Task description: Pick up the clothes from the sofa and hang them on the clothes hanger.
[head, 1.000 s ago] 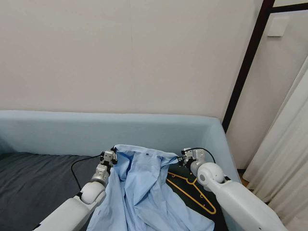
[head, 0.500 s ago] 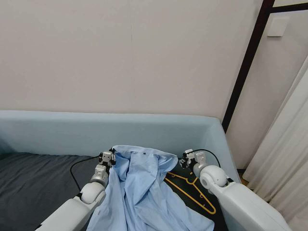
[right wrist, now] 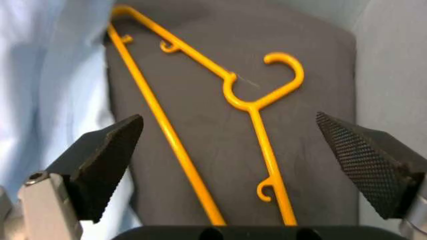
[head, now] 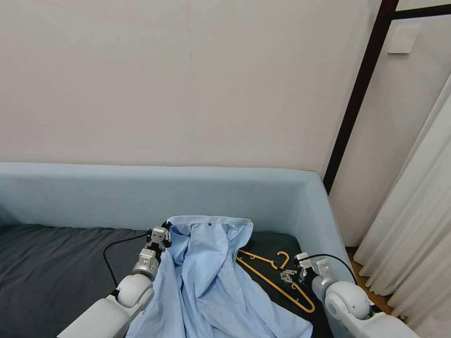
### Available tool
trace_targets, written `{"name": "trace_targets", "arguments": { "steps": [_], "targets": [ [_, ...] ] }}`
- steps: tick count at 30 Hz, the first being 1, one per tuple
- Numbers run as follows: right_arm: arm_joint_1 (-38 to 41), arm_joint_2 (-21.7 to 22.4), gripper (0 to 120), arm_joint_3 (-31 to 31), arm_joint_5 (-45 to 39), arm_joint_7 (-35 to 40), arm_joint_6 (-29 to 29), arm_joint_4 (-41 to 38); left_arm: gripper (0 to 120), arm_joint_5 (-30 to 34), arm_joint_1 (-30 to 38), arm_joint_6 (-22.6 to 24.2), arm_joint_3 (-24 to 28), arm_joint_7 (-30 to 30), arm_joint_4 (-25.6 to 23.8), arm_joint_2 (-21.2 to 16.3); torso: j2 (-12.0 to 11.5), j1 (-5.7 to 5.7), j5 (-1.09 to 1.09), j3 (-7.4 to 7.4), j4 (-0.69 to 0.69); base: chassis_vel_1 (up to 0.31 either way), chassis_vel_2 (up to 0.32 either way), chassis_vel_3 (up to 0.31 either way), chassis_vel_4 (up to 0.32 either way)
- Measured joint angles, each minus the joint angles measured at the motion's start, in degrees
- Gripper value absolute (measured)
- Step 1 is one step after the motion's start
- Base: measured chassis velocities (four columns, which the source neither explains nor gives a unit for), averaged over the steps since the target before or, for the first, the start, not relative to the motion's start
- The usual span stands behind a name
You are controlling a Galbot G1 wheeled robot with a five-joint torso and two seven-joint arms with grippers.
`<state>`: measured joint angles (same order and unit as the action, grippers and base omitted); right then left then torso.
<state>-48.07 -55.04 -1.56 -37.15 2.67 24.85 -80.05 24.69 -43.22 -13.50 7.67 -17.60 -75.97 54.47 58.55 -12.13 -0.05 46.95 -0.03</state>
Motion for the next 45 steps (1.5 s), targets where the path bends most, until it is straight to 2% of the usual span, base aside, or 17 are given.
{"name": "trace_targets", "arguments": {
  "steps": [2, 4, 11, 18, 21, 23, 24, 26, 29, 31, 33, 37, 39, 41, 45],
  "targets": [
    [0.44, -0.45, 100, -0.47, 0.25, -0.35, -0.41, 1.38, 0, -0.17, -0.05, -0.15, 0.03, 0.16, -0.07, -0.08, 0.00, 0.00, 0.00, 0.00, 0.00, 0.000, 0.000, 0.000, 0.000],
    [2.17, -2.34, 100, -2.21, 2.00, -1.53, -1.93, 6.24, 0, -0.35, -0.12, -0.60, 0.09, 0.44, -0.18, -0.21, -0.01, 0.00, 0.03, 0.01, -0.06, 0.000, 0.000, 0.000, 0.000],
    [7.64, -6.74, 100, -4.05, 4.91, -4.64, -5.90, 19.16, 0, -0.33, -0.29, -0.88, 0.81, 0.69, -0.99, -0.29, 0.00, -0.01, 0.02, 0.01, -0.03, 0.000, 0.000, 0.000, 0.000],
    [10.18, -8.00, 99, -3.73, 4.13, -6.28, -7.20, 25.71, 0, 0.24, -0.81, -0.81, 1.41, 0.69, -2.21, -0.20, 0.00, -0.01, 0.01, 0.01, -0.05, 0.000, 0.000, 0.000, 0.000],
    [10.52, -8.44, 95, -3.14, 3.02, -6.39, -7.22, 27.03, 0, 0.37, -1.18, -0.77, 1.40, 0.68, -2.36, -0.21, 0.00, -0.01, 0.00, 0.01, -0.05, 0.000, 0.000, 0.000, 0.000],
    [10.59, -8.86, 84, -3.17, 2.75, -6.68, -7.45, 28.34, 0, 0.40, -1.49, -0.77, 1.12, 0.68, -2.35, -0.27, 0.00, -0.01, 0.02, 0.01, -0.04, 0.000, 0.000, 0.000, 0.000],
    [10.59, -8.86, 84, -3.17, 2.75, -6.68, -7.45, 28.34, 0, 0.40, -1.49, -0.77, 1.12, 0.68, -2.35, -0.27, 0.00, -0.01, 0.02, 0.01, -0.04, 0.000, 0.000, 0.000, 0.000],
    [10.59, -9.18, 74, -2.85, 2.86, -6.90, -7.74, 28.89, 0, 0.25, -1.63, -0.87, 0.87, 0.74, -2.26, -0.33, 0.00, -0.01, 0.02, 0.01, -0.04, 0.000, 0.000, 0.000, 0.000],
    [10.59, -9.25, 68, -2.76, 2.96, -6.94, -7.95, 29.14, 0, 0.16, -1.69, -0.97, 0.71, 0.77, -2.11, -0.37, 0.00, -0.01, 0.02, 0.01, -0.04, 0.000, 0.000, 0.000, 0.000],
    [10.59, -9.04, 54, -3.10, 3.21, -6.98, -8.22, 29.17, 0, 0.15, -1.82, -1.01, 0.50, 0.81, -2.12, -0.38, 0.00, -0.01, 0.02, 0.01, -0.04, 0.000, 0.000, 0.000, 0.000],
    [10.59, -8.95, 52, -3.20, 3.27, -6.99, -8.22, 29.15, 0, 0.15, -1.85, -1.01, 0.49, 0.81, -2.16, -0.37, -0.01, -0.01, 0.02, 0.01, -0.04, 0.000, 0.000, 0.000, 0.000],
    [10.22, -8.58, 34, -3.75, 3.96, -7.42, -8.29, 28.93, 0, 0.16, -1.91, -1.01, 0.42, 0.79, -2.39, -0.29, 0.00, -0.01, 0.01, 0.01, -0.04, 0.000, 0.000, 0.000, 0.000],
    [10.08, -8.53, 32, -3.84, 4.10, -7.53, -8.31, 28.84, 0, 0.17, -1.92, -1.01, 0.42, 0.78, -2.39, -0.27, 0.00, -0.01, 0.01, 0.01, -0.03, 0.000, 0.000, 0.000, 0.000],
    [9.51, -8.46, 19, -3.97, 4.43, -7.79, -8.37, 28.39, 0, 0.17, -1.97, -0.99, 0.41, 0.72, -2.43, -0.14, 0.00, -0.01, 0.01, 0.01, -0.04, 0.000, 0.000, 0.000, 0.000],
    [9.37, -8.53, 15, -3.85, 4.42, -7.80, -8.36, 28.30, 0, 0.16, -2.02, -0.97, 0.41, 0.70, -2.48, -0.13, 0.00, -0.01, 0.01, 0.01, -0.04, 0.000, 0.000, 0.000, 0.000]
  ]
}}
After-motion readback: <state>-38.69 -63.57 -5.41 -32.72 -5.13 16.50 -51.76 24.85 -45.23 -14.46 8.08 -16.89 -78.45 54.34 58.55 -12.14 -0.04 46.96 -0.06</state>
